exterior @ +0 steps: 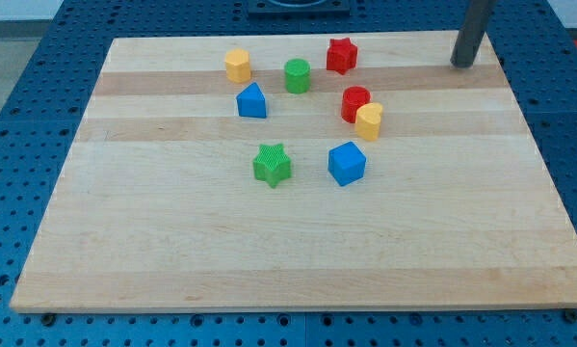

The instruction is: Move your arm towards the yellow heart

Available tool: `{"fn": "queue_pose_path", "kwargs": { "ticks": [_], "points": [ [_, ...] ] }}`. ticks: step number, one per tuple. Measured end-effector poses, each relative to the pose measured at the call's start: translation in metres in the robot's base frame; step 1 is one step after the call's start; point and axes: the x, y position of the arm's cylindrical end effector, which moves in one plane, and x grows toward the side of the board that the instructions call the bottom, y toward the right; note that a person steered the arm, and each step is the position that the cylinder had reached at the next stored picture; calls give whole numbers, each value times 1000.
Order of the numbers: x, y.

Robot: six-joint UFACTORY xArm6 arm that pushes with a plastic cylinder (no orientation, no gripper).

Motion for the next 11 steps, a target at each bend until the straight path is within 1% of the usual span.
{"fn": "queue_pose_path", "kwargs": {
  "ticks": [1,2,3,4,5,6,8,9,10,11],
  "points": [
    [30,9],
    [38,73],
    [18,40],
    [-3,-20],
    [-2,-21],
    [18,-10],
    [39,-11],
    [67,-19],
    [89,-44],
    [91,-64]
  ]
}}
